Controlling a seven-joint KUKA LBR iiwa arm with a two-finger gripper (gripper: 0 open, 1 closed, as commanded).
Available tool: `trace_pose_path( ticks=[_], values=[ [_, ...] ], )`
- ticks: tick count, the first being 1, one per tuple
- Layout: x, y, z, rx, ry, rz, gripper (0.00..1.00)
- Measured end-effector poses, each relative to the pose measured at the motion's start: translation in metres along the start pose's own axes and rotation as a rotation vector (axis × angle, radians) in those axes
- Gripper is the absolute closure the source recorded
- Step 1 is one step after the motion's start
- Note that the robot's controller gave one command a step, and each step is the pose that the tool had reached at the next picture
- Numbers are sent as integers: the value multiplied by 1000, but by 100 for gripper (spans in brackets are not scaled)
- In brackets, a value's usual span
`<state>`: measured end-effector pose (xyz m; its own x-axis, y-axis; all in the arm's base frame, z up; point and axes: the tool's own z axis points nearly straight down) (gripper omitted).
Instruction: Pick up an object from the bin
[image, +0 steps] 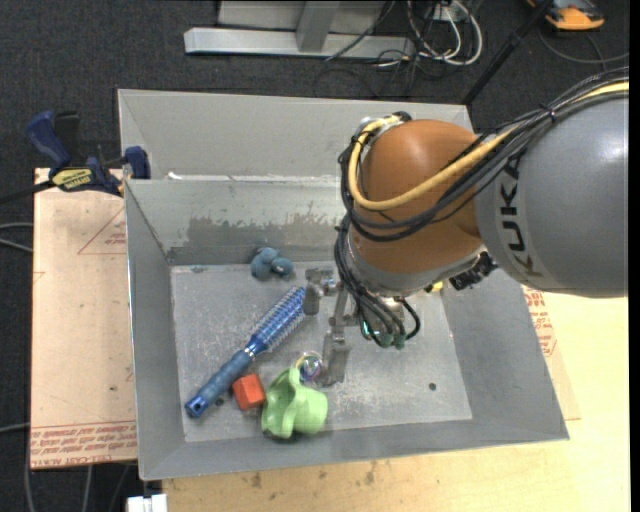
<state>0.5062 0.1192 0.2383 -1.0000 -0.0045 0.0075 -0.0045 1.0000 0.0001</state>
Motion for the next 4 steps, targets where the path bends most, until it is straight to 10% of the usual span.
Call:
trace_pose_path(
  ticks=[1, 2, 3, 4],
  values=[
    [10, -15, -9, -1, -7, 110, 0],
    [-39, 35, 112, 0, -2, -26, 0],
    [-28, 44, 165, -5, -22, -238, 0],
    [-25, 42, 168, -1, -10, -237, 100]
  ],
)
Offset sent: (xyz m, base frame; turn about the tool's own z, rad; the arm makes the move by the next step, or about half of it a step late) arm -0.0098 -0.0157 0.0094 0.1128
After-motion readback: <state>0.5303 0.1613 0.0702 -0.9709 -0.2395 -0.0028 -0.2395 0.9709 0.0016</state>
